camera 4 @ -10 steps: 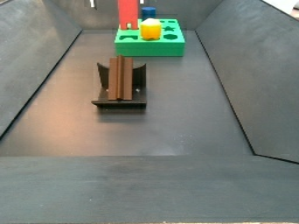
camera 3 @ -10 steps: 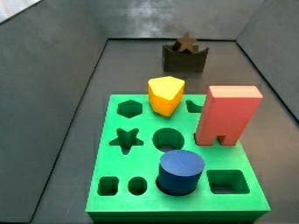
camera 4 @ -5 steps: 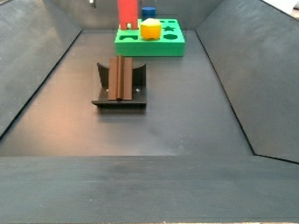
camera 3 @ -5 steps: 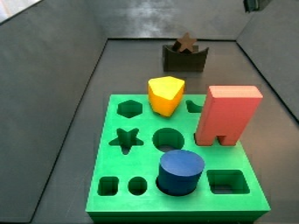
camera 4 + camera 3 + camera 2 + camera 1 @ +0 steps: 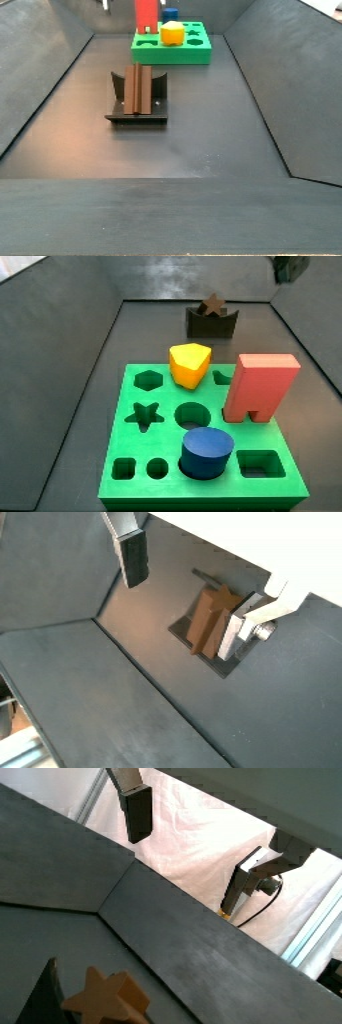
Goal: Pick up the star object. Move up. Place the star object on the fixture. Regrasp the star object. Move to above the board. Insert the star object.
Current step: Regrasp the star object.
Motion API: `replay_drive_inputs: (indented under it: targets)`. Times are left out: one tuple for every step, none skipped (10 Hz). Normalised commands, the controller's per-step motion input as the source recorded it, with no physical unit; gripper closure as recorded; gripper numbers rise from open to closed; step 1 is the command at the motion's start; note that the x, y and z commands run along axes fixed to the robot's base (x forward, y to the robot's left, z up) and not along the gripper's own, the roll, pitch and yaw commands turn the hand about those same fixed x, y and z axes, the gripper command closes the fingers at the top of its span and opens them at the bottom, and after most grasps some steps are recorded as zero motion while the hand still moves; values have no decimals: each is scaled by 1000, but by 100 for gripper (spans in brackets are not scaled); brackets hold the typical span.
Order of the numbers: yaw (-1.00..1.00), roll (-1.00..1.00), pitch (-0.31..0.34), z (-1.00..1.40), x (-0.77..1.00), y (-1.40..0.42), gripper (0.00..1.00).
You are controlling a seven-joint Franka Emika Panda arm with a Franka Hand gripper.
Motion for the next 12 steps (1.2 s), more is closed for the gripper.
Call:
replay_drive_inputs:
  targets:
    - [186,170,-7,-1000,49,63,0]
    - [167,139,-39,-1000,59,59,0]
    - [150,123,-60,-1000,65,58,0]
    - [114,97,-95,-1000,76,53,0]
    - [88,83,-115,-1000,82,51,0]
    - [50,74,-124,-1000,92,49,0]
    - [31,75,-122,-1000,95,44,0]
    - [-4,76,-108,-1000,109,37,0]
    - [-34,78,-78,-851,106,19,0]
    - [-44,79,-54,-701,98,8,0]
    - [-44,78,-20,-508,85,4,0]
    - [-35,76,-5,-366,78,6,0]
